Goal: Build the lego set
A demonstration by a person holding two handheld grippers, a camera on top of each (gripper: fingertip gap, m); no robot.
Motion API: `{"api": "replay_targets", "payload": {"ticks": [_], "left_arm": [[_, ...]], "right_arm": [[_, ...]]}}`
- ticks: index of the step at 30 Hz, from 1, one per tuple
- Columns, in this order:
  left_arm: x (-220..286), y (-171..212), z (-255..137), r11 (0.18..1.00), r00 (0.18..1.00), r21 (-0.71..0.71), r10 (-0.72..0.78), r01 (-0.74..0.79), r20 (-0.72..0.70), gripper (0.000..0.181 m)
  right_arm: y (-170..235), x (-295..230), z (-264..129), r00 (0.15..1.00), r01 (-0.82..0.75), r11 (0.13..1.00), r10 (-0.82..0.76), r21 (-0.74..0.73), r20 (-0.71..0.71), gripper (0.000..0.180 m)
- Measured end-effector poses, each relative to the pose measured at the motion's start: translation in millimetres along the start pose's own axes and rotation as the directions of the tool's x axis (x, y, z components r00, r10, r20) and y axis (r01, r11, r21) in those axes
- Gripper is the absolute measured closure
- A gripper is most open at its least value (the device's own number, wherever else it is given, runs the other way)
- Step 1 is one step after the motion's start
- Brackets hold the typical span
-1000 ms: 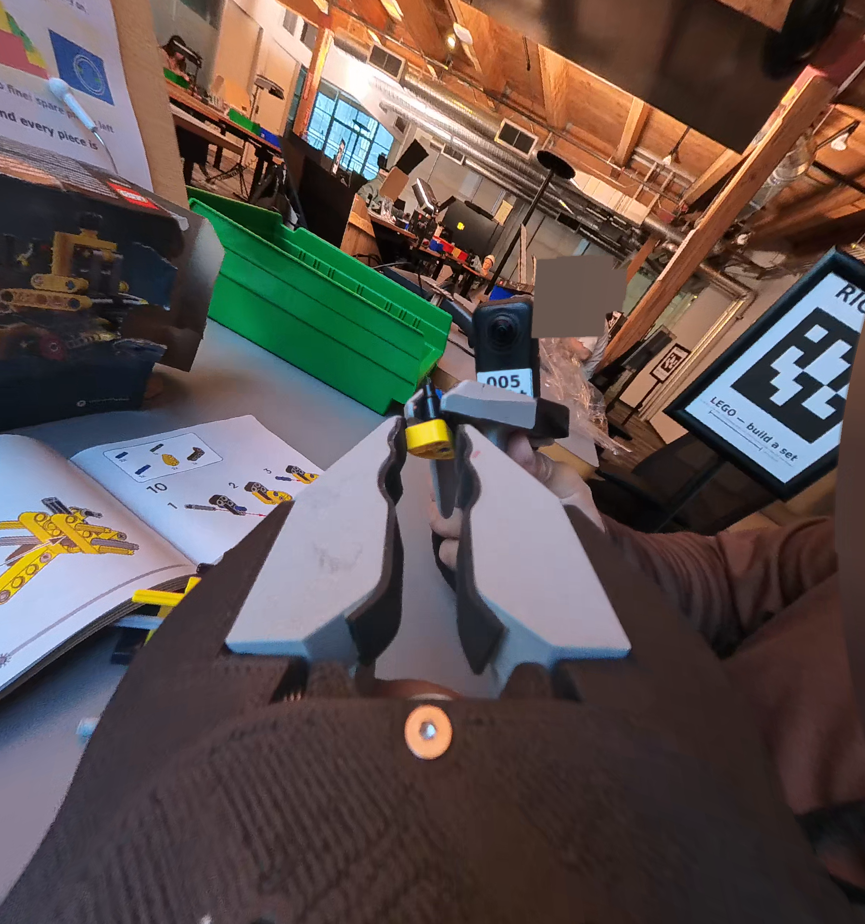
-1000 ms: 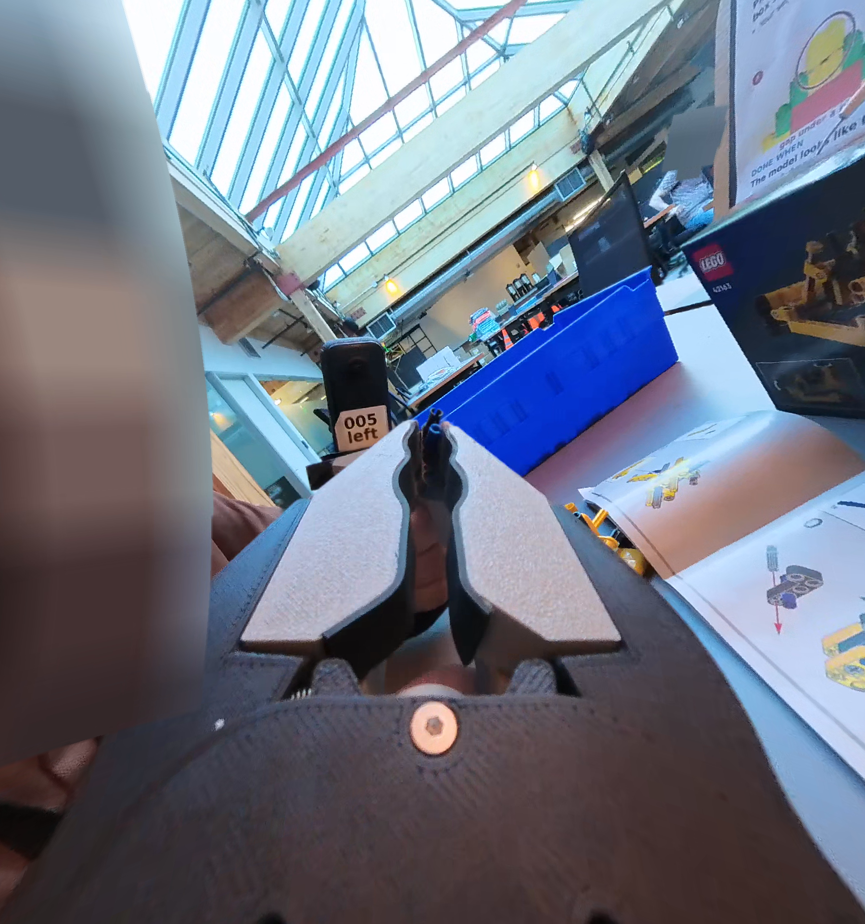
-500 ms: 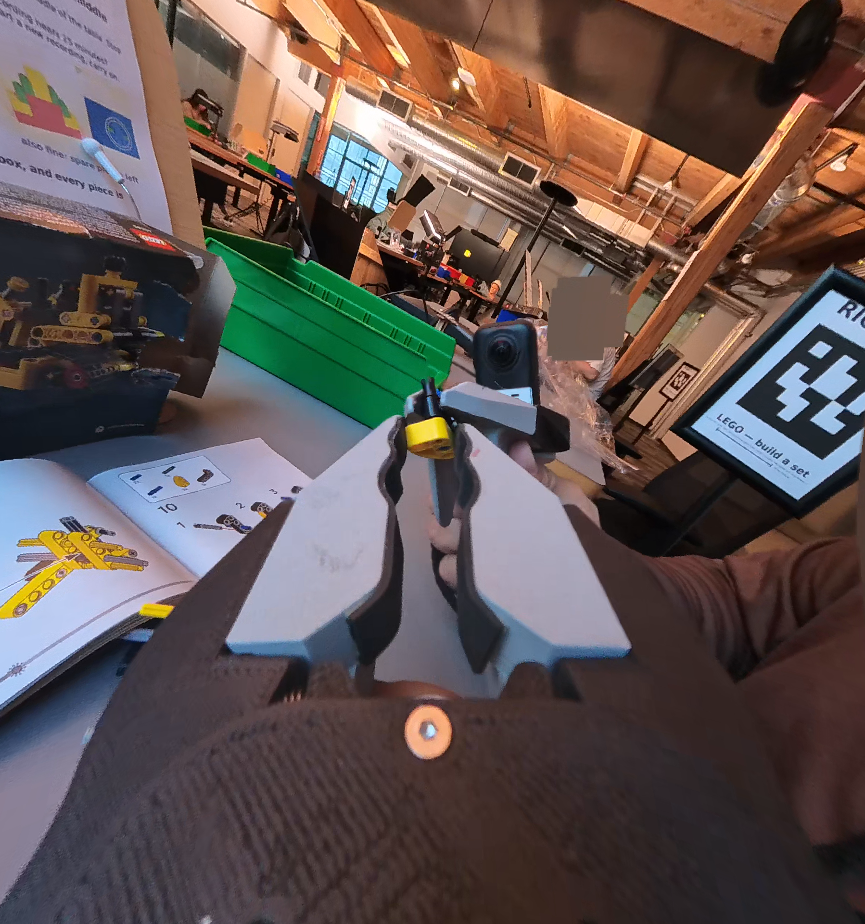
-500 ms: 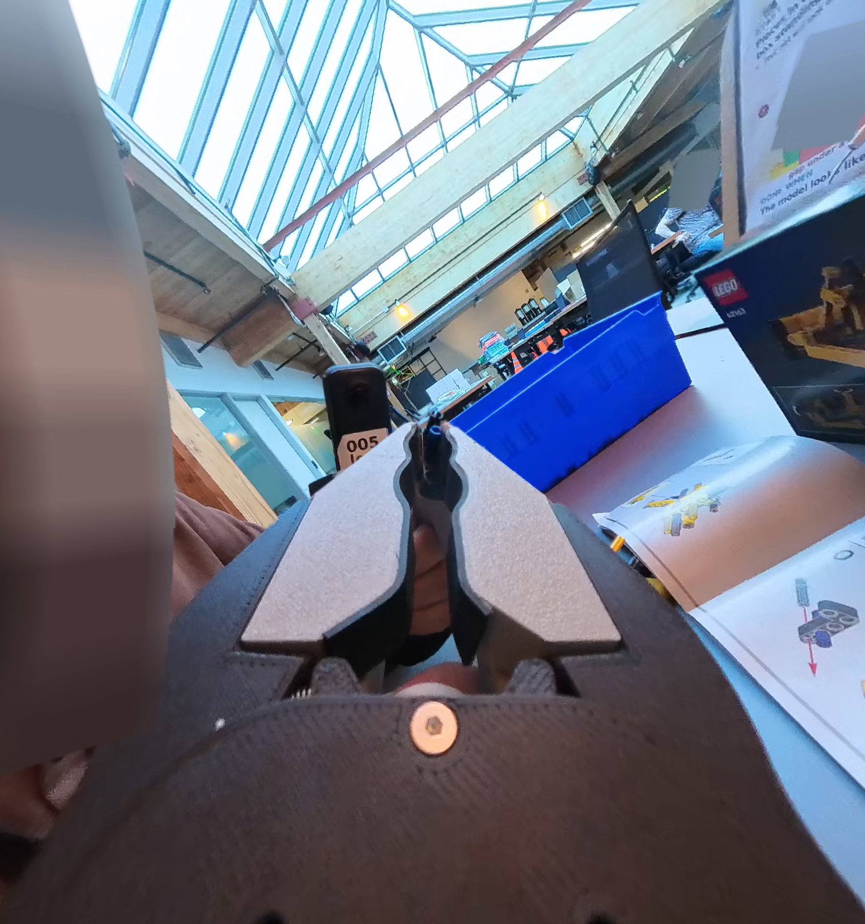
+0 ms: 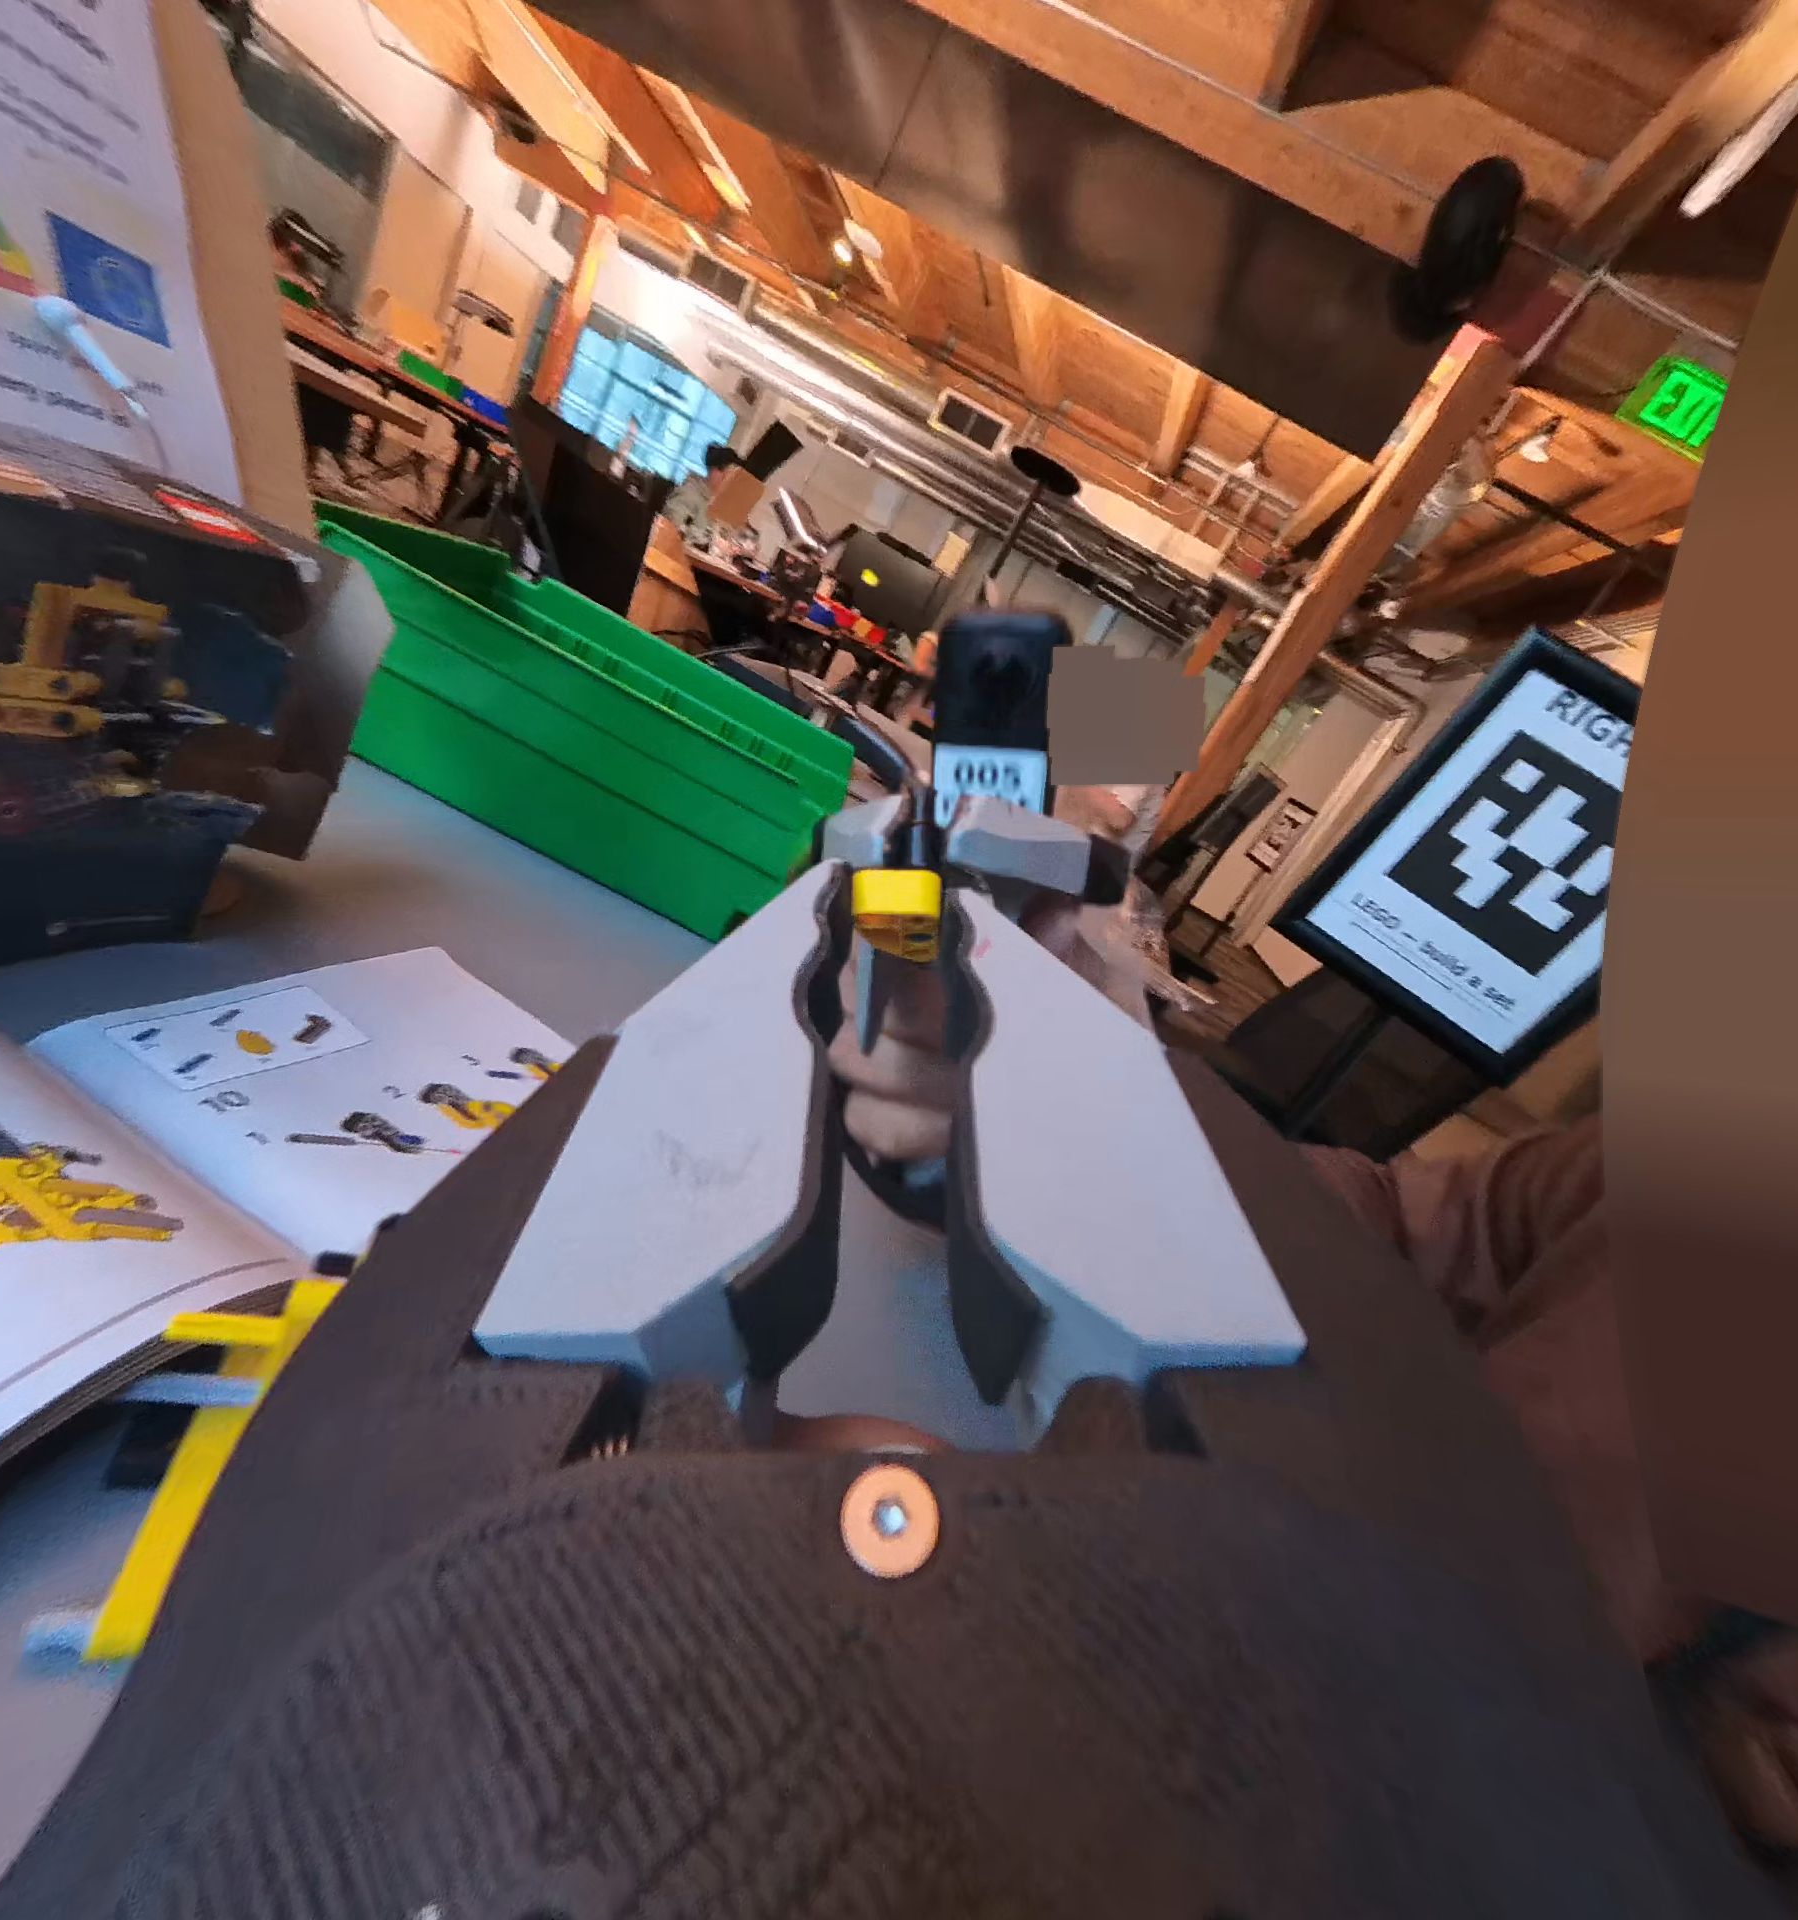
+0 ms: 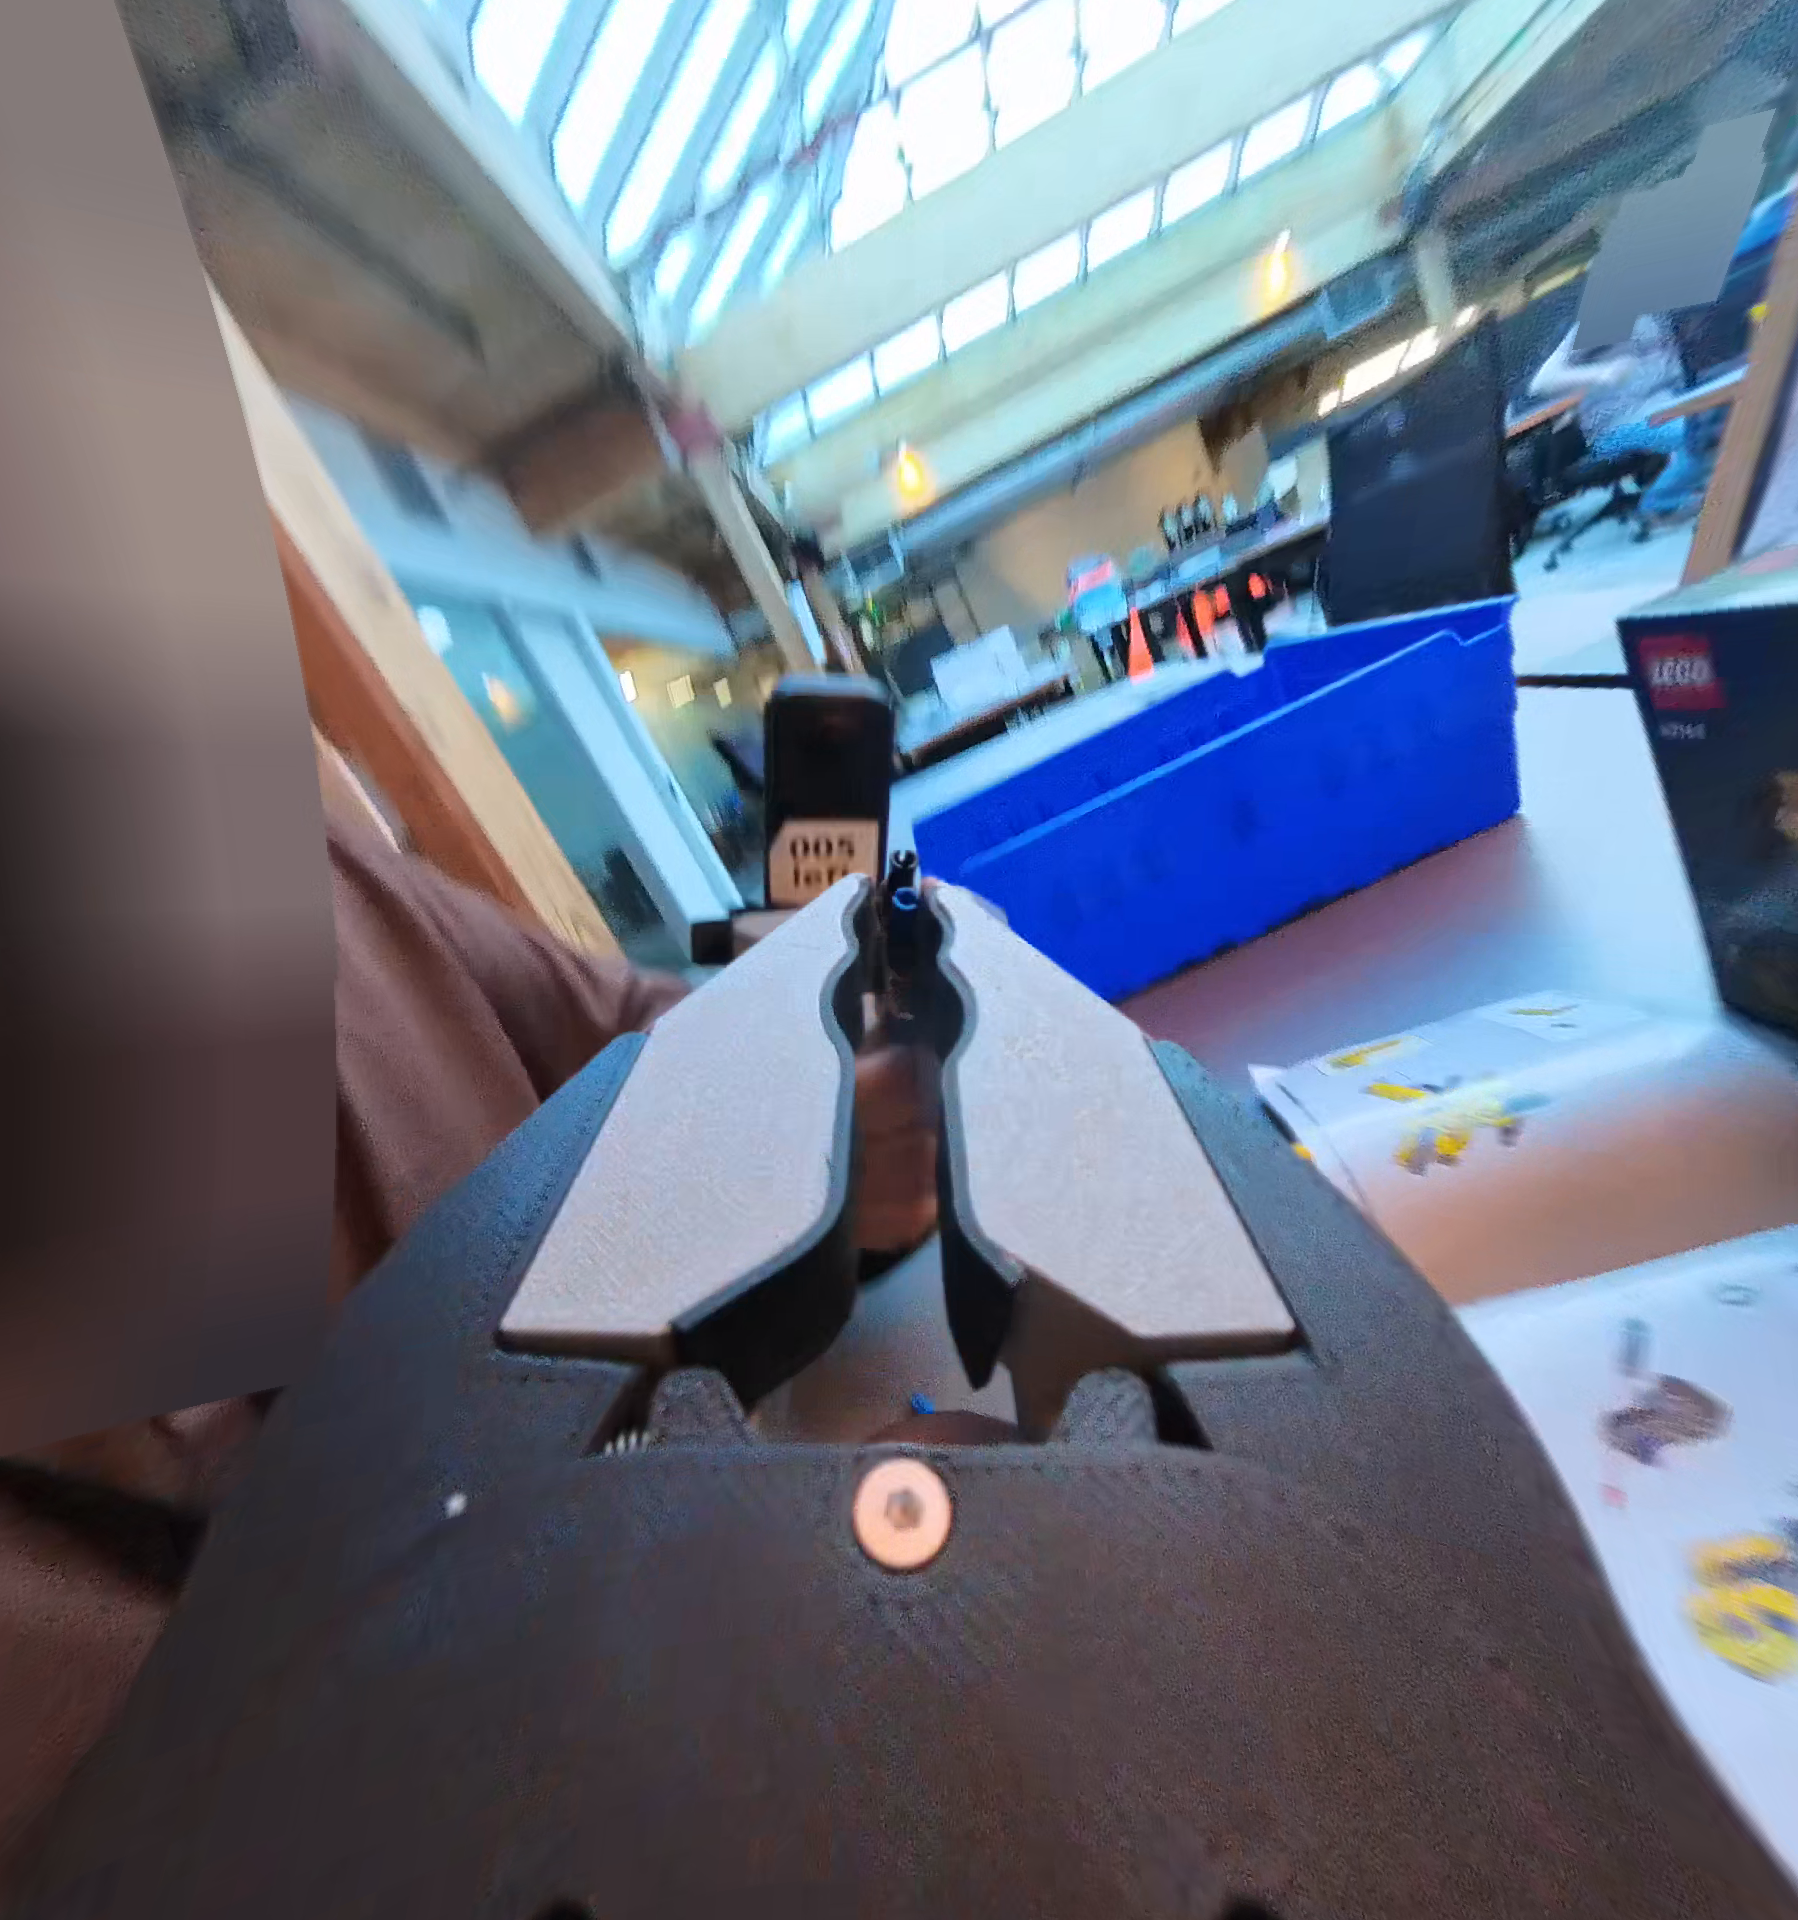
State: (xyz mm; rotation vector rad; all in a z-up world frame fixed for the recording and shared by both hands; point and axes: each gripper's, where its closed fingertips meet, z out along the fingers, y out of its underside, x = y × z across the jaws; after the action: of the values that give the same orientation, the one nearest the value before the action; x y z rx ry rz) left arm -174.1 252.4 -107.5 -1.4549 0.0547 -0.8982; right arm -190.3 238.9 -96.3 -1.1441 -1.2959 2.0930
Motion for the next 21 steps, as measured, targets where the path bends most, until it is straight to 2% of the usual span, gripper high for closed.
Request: {"api": "replay_targets", "payload": {"ticks": [1, 3, 7, 11, 14, 21], "left_arm": [[2, 4, 2, 1.0, 1.0, -0.023, -0.02, 0.019, -0.018, 0.168], [3, 12, 5, 0.996, 0.997, -0.057, -0.064, 0.062, -0.041, 0.168], [-4, 18, 8, 0.982, 0.982, -0.068, -0.18, 0.176, -0.055, 0.167], [-6, 26, 10, 0.974, 0.976, -0.101, -0.209, 0.203, -0.055, 0.167], [-9, 30, 11, 0.966, 0.97, -0.117, -0.237, 0.229, -0.051, 0.167], [-9, 36, 11, 0.945, 0.95, -0.141, -0.305, 0.294, -0.062, 0.167]], "right_arm": [[4, -2, -4, 0.999, 0.042, 0.996, -0.042, -0.077, -0.001, 0.176], [10, -6, -12, 0.997, 0.077, 0.982, -0.076, -0.175, 0.011, 0.164], [18, 0, -25, 0.996, 0.09, 0.971, -0.093, -0.223, -0.005, 0.159], [23, 6, -32, 0.988, 0.135, 0.953, -0.15, -0.272, -0.034, 0.168], [29, 9, -39, 0.986, 0.142, 0.933, -0.164, -0.331, -0.037, 0.171], [35, 10, -42, 0.986, 0.147, 0.92, -0.166, -0.362, -0.022, 0.173]]}}
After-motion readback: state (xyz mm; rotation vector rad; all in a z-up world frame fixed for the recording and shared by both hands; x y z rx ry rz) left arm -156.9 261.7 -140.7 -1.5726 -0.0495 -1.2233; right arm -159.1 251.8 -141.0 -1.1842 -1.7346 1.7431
